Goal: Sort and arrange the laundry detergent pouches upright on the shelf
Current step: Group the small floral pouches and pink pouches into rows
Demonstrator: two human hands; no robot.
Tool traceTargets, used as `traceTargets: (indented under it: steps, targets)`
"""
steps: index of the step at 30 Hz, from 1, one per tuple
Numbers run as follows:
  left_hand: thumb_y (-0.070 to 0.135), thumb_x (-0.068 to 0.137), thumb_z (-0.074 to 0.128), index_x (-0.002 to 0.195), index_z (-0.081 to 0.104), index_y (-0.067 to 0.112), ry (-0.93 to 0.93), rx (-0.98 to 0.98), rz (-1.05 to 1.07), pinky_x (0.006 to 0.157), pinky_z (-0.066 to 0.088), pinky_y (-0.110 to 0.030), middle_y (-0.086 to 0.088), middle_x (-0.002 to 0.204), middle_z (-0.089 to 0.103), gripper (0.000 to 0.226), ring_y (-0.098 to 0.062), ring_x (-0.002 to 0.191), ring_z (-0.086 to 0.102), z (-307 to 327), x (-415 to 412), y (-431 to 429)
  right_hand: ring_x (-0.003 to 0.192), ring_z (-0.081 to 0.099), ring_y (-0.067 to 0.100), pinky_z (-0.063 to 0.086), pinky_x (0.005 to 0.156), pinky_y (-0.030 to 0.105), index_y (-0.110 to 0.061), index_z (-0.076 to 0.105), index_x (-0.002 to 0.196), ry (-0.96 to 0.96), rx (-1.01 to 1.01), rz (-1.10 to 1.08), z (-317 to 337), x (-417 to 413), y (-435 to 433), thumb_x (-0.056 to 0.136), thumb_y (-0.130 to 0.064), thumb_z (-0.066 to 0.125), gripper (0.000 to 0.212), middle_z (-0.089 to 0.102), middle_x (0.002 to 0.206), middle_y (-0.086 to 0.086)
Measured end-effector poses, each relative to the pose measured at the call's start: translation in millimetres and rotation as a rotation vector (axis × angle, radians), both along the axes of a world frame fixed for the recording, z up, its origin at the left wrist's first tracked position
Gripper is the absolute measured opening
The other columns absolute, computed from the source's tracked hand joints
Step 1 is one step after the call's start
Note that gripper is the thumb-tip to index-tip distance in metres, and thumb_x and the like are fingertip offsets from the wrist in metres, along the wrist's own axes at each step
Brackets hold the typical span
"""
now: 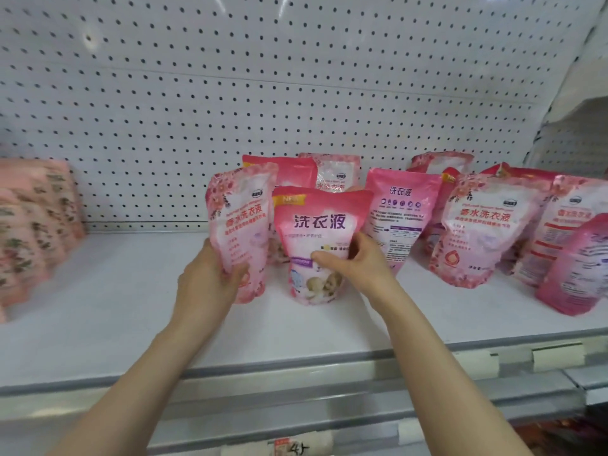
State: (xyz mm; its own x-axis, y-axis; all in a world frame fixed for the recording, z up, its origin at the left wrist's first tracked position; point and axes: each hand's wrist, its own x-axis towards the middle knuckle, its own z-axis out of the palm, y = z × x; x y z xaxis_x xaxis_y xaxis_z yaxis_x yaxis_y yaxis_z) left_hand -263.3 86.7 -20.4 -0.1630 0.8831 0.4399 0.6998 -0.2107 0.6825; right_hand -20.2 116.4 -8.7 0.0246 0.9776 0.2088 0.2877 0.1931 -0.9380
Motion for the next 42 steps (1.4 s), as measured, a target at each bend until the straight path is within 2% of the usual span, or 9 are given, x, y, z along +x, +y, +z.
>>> traceTargets:
  steps: [3, 8, 11, 14, 17, 24, 32, 38, 42]
  targets:
    - [0.037, 0.077, 0.072, 0.13, 0.042, 0.038, 0.0, -0.084, -0.287, 0.076, 0.051, -0.023, 0.019, 0.118, 0.055, 0.062, -0.001, 0.099, 0.059, 3, 0, -13, 0.09, 0.071, 0.004, 0.058, 0.084, 0.033, -0.024, 0.068, 0.109, -0.047, 0.059, -0.123, -3, -9, -4, 0.068, -0.032, 0.089, 0.047, 0.075, 0.1, -0.01]
    - [0.012, 0.084, 0.068, 0.131, 0.047, 0.036, -0.294, -0.212, -0.42, 0.089, 0.052, -0.028, 0.013, 0.125, 0.057, 0.057, -0.005, 0.098, 0.064, 11, -10, -7, 0.092, 0.072, 0.01, 0.058, 0.087, 0.044, -0.026, 0.069, 0.107, -0.035, 0.077, -0.216, -5, -6, -8, 0.066, -0.05, 0.083, 0.049, 0.076, 0.099, -0.01]
    - [0.019, 0.081, 0.076, 0.137, 0.041, 0.031, -0.31, -0.184, -0.373, 0.088, 0.048, -0.02, 0.013, 0.121, 0.054, 0.068, -0.004, 0.108, 0.056, 15, -12, 11, 0.092, 0.072, 0.009, 0.059, 0.086, 0.044, -0.027, 0.069, 0.108, -0.072, 0.102, -0.23, -1, -3, -12, 0.07, -0.044, 0.083, 0.044, 0.076, 0.1, -0.011]
    - [0.015, 0.078, 0.079, 0.135, 0.037, 0.037, -0.423, -0.311, -0.57, 0.1, 0.044, -0.03, 0.014, 0.13, 0.055, 0.075, -0.006, 0.119, 0.053, 17, -7, 28, 0.092, 0.071, 0.01, 0.058, 0.086, 0.044, -0.025, 0.071, 0.107, -0.096, 0.105, -0.216, 5, -2, -16, 0.074, -0.037, 0.083, 0.038, 0.076, 0.1, -0.009]
    - [0.007, 0.08, 0.075, 0.126, 0.044, 0.036, -0.48, -0.353, -0.681, 0.092, 0.053, -0.025, 0.014, 0.117, 0.066, 0.063, -0.001, 0.107, 0.064, 18, 2, 33, 0.089, 0.072, 0.009, 0.059, 0.085, 0.044, -0.026, 0.071, 0.105, -0.118, 0.098, -0.222, 5, -1, -16, 0.075, -0.037, 0.083, 0.035, 0.076, 0.098, -0.01]
    - [0.022, 0.072, 0.084, 0.124, 0.046, 0.023, -0.416, -0.224, -0.367, 0.082, 0.051, -0.026, 0.014, 0.112, 0.063, 0.065, -0.002, 0.099, 0.06, 7, 19, 43, 0.088, 0.072, 0.01, 0.06, 0.082, 0.042, -0.022, 0.072, 0.104, -0.089, 0.101, -0.288, 3, 5, -20, 0.075, -0.036, 0.083, 0.034, 0.076, 0.095, -0.009]
    - [0.038, 0.062, 0.087, 0.119, 0.042, 0.018, -0.296, -0.114, -0.12, 0.084, 0.051, -0.04, 0.0, 0.12, 0.058, 0.076, -0.022, 0.104, 0.062, 3, 52, 49, 0.086, 0.07, 0.007, 0.059, 0.079, 0.036, -0.022, 0.072, 0.102, -0.11, 0.108, -0.458, 4, 43, -54, 0.074, -0.034, 0.084, 0.033, 0.074, 0.092, -0.011]
    - [0.019, 0.069, 0.085, 0.148, 0.02, 0.01, -0.16, 0.139, -0.083, 0.108, 0.036, -0.043, -0.015, 0.148, 0.026, 0.103, -0.03, 0.135, 0.028, -2, 76, 21, 0.084, 0.068, 0.017, 0.056, 0.081, 0.039, -0.02, 0.067, 0.095, -0.112, 0.095, -0.676, 7, 76, -74, 0.076, -0.032, 0.083, 0.027, 0.069, 0.083, -0.009]
    - [0.008, 0.076, 0.075, 0.143, 0.032, 0.006, 0.034, 0.453, -0.139, 0.111, 0.032, -0.04, -0.013, 0.144, 0.027, 0.08, -0.03, 0.132, 0.029, -3, 103, -19, 0.092, 0.069, 0.023, 0.056, 0.086, 0.048, -0.017, 0.068, 0.103, -0.126, 0.103, -0.779, 4, 97, -75, 0.074, -0.039, 0.083, 0.039, 0.073, 0.096, -0.001]
